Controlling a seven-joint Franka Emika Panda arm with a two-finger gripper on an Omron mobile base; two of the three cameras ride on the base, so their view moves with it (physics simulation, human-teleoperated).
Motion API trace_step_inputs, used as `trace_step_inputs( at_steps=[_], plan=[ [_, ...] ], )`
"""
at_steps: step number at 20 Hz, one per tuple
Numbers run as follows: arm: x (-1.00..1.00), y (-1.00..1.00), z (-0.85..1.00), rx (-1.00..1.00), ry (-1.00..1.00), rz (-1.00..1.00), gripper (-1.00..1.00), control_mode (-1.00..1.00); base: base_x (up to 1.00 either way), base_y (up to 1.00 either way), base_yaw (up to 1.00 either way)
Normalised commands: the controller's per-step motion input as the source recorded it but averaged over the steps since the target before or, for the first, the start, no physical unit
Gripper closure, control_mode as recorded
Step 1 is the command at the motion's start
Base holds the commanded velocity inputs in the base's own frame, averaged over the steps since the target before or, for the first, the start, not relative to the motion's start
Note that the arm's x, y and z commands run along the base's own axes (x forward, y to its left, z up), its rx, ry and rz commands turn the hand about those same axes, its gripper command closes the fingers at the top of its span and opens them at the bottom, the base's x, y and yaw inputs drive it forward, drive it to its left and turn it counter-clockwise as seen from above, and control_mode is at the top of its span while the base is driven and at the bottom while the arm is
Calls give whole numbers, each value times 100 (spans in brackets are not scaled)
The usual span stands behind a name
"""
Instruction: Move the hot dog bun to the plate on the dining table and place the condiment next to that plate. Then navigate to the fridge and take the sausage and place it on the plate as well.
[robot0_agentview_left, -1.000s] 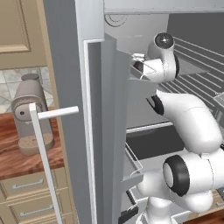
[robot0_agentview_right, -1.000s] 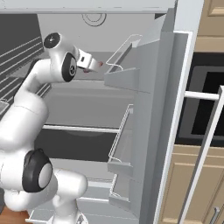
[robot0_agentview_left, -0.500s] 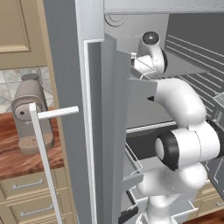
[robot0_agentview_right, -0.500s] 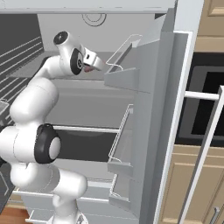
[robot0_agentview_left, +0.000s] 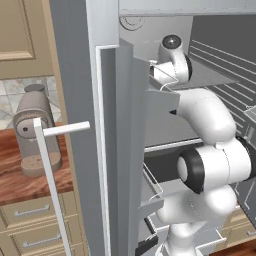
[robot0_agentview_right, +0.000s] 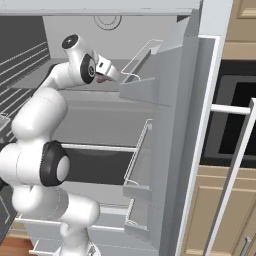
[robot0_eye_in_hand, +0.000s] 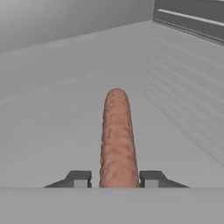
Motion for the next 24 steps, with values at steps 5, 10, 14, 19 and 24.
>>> trace_step_inputs(
  at_steps=[5,10,14,19,24],
  plan=[
    [-46,-1,-4,0,-7,0,100,-100,0,0,0],
    [-99,0,1,0,-4,1,100,-100,0,0,0],
    [-100,0,11,0,0,6,100,-100,0,0,0],
    [-100,0,11,0,3,14,100,-100,0,0,0],
    [-100,0,0,0,6,19,100,-100,0,0,0]
  ],
)
